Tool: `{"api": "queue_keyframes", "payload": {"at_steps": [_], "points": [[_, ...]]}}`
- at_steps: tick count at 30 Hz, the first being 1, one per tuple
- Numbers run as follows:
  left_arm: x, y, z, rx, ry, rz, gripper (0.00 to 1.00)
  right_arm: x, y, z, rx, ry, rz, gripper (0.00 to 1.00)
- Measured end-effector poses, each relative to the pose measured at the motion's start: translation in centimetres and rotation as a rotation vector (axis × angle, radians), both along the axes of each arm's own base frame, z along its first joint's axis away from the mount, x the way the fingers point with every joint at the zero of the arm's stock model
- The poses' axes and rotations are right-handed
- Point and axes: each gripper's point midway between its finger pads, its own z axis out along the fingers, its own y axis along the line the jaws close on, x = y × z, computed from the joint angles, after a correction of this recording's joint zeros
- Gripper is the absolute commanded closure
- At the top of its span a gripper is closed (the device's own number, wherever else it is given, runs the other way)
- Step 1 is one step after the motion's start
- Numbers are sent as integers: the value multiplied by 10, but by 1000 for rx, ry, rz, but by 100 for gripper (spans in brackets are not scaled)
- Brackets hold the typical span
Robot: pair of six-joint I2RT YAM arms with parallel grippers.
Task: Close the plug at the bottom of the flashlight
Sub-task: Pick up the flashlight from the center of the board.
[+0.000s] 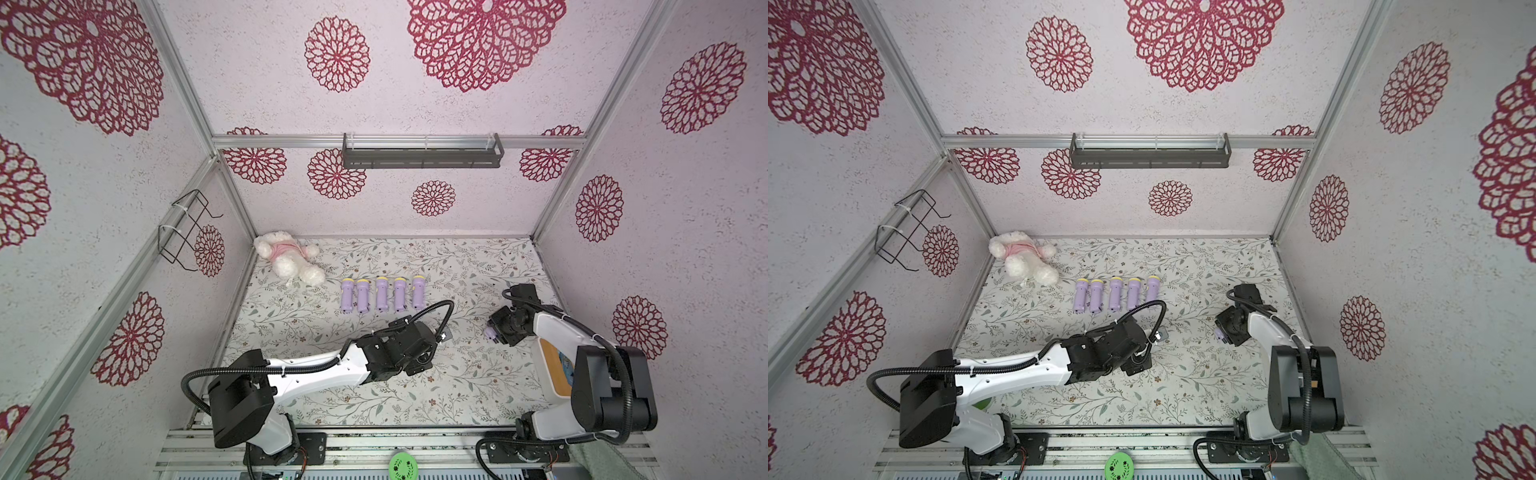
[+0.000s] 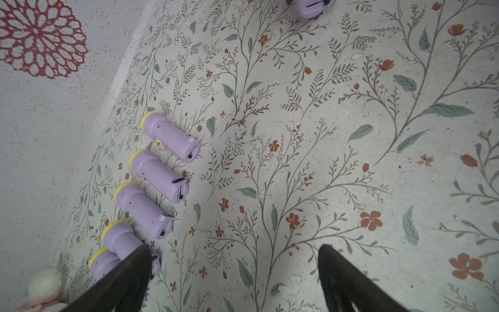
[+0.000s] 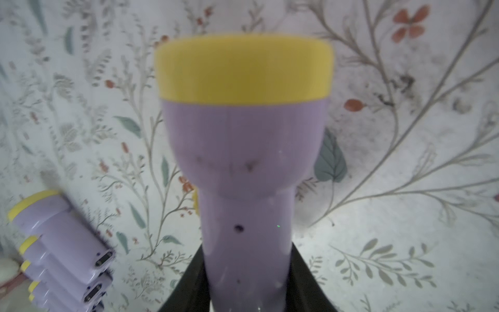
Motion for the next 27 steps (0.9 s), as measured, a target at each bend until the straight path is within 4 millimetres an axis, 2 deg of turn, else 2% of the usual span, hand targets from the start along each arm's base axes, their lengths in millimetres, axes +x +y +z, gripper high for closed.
{"api": "queue_keyframes", "payload": {"at_steps": [9,12,17,22,27], "points": [[-2,4,32,-97,-105,-9,3,22,54,86,143,-346,236,100],[-5,6,46,-133,-151,-17,3,23,72,106,196,-419,310,100],[-7,6,63,-167,-243,-26,3,18,102,125,282,-486,432,100],[-6,-4,80,-200,-333,-23,0,10,124,139,336,-525,517,100],[-1,-15,76,-200,-367,-20,4,4,132,154,356,-556,552,100]]}}
